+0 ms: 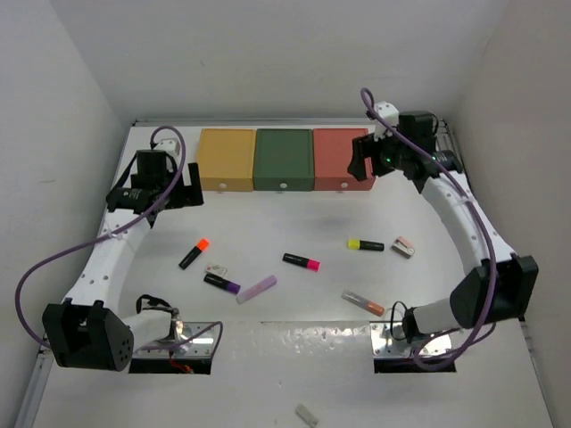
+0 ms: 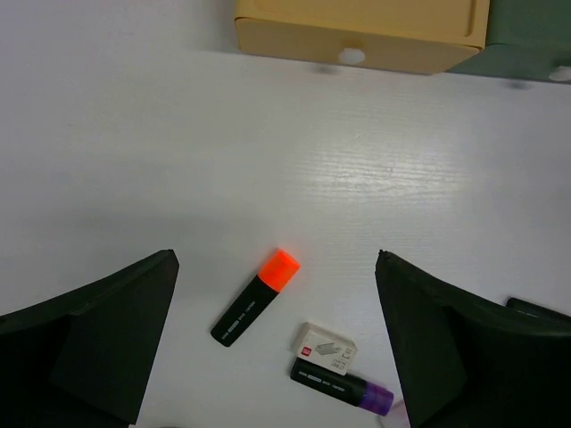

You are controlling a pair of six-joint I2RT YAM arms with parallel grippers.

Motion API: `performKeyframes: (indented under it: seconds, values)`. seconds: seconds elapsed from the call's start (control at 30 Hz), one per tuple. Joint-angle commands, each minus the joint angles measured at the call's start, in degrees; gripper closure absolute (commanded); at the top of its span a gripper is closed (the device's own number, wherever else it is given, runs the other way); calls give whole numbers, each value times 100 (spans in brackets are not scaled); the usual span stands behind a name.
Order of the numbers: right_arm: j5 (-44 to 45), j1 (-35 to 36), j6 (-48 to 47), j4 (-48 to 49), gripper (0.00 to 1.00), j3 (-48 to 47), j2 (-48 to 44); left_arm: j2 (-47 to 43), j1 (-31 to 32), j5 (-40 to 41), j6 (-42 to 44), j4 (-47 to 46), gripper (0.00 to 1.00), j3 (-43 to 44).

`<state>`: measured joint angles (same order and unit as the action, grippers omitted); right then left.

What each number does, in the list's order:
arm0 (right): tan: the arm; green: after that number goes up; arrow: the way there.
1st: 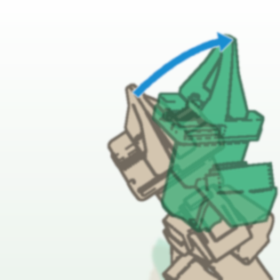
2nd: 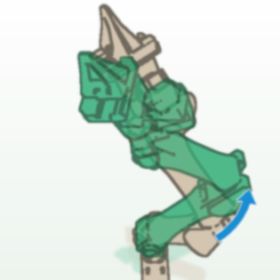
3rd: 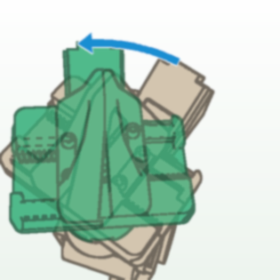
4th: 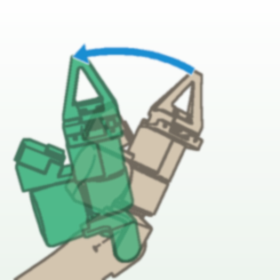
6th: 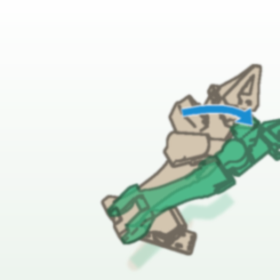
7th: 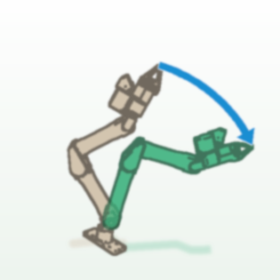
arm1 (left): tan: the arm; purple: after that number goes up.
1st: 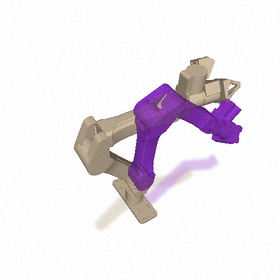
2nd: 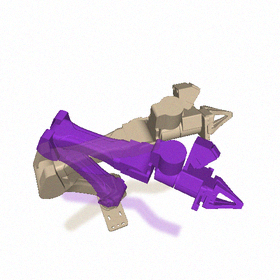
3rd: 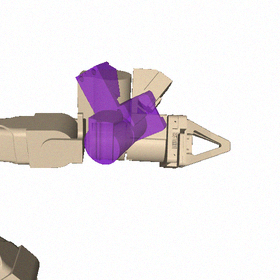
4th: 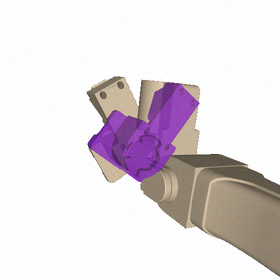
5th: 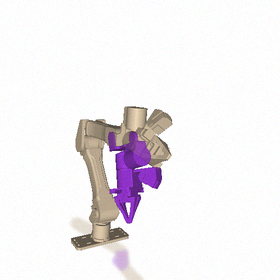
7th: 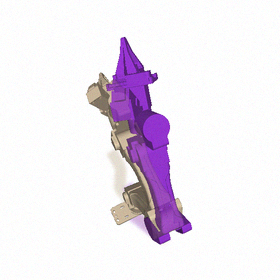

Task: Sort the stationery into containers
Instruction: Open the drawer in the storage box.

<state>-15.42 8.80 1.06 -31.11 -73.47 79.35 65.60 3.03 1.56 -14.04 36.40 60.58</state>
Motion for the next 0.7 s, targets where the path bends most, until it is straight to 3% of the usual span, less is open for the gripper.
performKeyframes:
  seconds: [0.0,0.13,0.2,0.23,0.33,0.5,0.67]
  values:
    - [-172,524,0,465,21,-623,580,40,-4,-76,58,-316,0,-19]
    - [161,1211,8,729,25,-2147,1739,-258,-118,-1112,210,-1169,0,-563]
    - [223,1484,270,721,28,-2827,2591,-259,-118,-1211,-27,-1590,7,-836]
    - [241,1545,411,773,32,-3396,2846,-232,-118,-1237,-133,-1714,14,-907]
    - [250,1730,1114,1386,45,-3936,3656,-145,-153,-1386,-414,-2224,21,-1232]
    - [136,2143,1695,2942,64,-3833,4403,153,-171,-1641,-1117,-3006,22,-1706]
    - [-5,2494,1976,3883,69,-3815,4879,672,-118,-1651,-1583,-3534,28,-1839]
